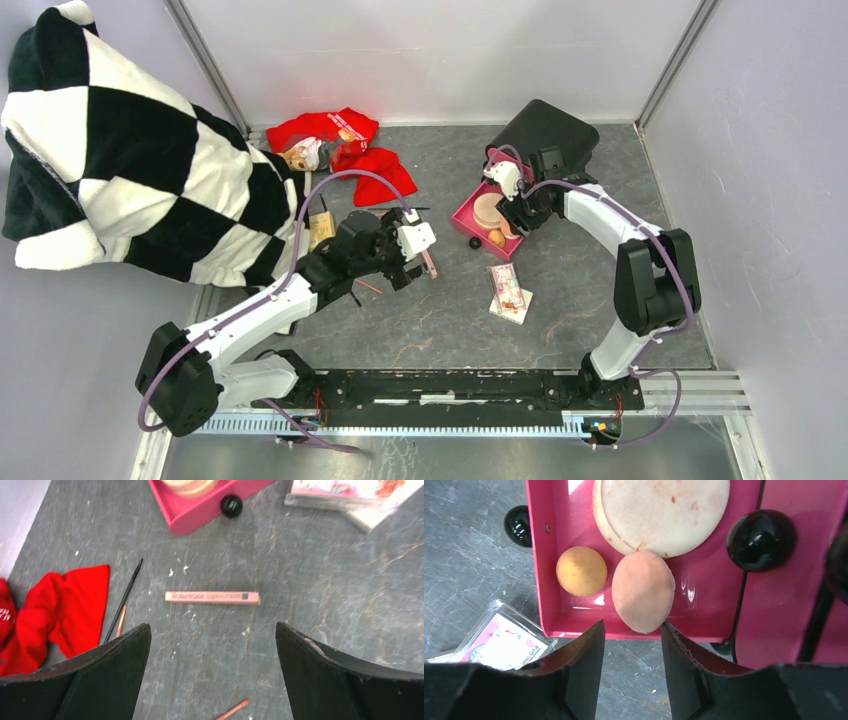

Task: Organize the makeup
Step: Place the makeup tool in the drawer, then pick up the makeup tool from the center of the board, then place the makeup tool in the drawer.

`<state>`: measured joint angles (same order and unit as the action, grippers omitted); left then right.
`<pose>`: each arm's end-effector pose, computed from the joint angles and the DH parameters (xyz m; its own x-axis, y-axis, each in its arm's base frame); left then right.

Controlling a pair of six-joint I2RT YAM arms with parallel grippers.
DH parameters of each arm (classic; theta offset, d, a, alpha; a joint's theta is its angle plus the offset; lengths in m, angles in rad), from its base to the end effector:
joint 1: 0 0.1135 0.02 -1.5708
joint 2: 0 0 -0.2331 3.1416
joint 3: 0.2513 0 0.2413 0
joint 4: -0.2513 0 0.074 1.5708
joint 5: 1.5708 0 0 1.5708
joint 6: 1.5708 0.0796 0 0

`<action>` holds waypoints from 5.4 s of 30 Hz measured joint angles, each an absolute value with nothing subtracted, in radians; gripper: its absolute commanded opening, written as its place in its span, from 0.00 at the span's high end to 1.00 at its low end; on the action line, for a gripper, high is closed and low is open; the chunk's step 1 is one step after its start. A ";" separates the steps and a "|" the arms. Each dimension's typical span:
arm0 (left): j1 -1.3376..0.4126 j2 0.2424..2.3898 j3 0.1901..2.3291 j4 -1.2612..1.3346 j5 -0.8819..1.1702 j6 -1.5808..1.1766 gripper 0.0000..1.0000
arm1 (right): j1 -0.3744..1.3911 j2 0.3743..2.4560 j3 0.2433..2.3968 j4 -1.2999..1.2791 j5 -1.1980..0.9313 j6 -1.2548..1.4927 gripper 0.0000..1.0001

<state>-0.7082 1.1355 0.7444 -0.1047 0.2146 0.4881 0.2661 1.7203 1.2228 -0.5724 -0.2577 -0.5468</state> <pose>0.2124 -0.2042 0.2190 0.0456 0.5642 -0.8244 0.8564 0.4027 0.3230 0.3432 0.1146 0.1528 -0.5293 -0.6654 -0.5264 -0.7581 0.6495 -0.0587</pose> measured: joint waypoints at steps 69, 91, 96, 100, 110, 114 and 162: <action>-0.130 1.658 0.979 -0.732 0.249 0.592 0.63 | 0.281 1.475 1.052 -0.488 -0.558 -0.521 0.42; -0.131 1.567 1.061 -0.792 0.359 0.592 0.60 | 0.285 1.483 1.052 -0.492 -0.618 -0.521 0.41; -0.160 1.535 1.069 -0.774 0.514 0.584 0.60 | 0.301 1.504 1.052 -0.492 -0.769 -0.521 0.38; -0.258 1.508 1.071 -0.713 0.582 0.542 0.59 | 0.341 1.541 1.069 -0.495 -0.881 -0.517 0.37; -0.508 1.471 1.084 -0.526 0.642 0.444 0.58 | 0.459 1.570 1.099 -0.347 -1.041 -0.391 0.37; -0.533 1.465 1.086 -0.458 0.656 0.403 0.58 | 0.483 1.574 1.093 -0.266 -1.068 -0.332 0.38; -0.577 1.287 0.963 -0.282 0.580 0.360 0.00 | 0.274 1.646 1.071 -0.380 -0.553 -0.437 1.00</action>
